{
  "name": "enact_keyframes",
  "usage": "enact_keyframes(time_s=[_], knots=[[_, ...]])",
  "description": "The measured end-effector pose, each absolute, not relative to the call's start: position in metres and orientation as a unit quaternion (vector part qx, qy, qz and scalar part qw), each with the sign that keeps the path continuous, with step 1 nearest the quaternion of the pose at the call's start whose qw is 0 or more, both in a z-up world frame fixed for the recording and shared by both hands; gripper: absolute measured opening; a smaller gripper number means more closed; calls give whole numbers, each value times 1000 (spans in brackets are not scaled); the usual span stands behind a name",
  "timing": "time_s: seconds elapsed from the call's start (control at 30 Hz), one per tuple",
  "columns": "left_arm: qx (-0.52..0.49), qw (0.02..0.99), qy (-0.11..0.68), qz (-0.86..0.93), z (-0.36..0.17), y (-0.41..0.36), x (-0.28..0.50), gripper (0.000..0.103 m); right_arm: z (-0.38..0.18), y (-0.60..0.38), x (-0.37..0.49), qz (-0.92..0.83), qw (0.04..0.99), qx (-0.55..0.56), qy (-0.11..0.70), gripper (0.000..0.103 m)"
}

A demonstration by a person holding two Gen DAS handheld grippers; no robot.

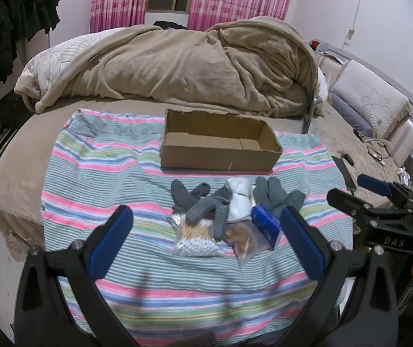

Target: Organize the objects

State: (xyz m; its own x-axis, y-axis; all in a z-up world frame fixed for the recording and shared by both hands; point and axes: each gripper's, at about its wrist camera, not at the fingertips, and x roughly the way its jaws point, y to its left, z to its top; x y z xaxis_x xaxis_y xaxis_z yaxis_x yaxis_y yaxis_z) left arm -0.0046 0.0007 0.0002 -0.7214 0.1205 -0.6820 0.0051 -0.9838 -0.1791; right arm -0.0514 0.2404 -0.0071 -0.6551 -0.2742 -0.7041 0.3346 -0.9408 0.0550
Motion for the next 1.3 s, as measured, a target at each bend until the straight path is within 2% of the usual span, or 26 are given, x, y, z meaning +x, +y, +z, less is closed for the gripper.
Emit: enact_keyframes(time_s=[1.3], knots=[[-368,40,-82,926,0,4,-1,102,-7,241,-50,-909,167,379,40,97]])
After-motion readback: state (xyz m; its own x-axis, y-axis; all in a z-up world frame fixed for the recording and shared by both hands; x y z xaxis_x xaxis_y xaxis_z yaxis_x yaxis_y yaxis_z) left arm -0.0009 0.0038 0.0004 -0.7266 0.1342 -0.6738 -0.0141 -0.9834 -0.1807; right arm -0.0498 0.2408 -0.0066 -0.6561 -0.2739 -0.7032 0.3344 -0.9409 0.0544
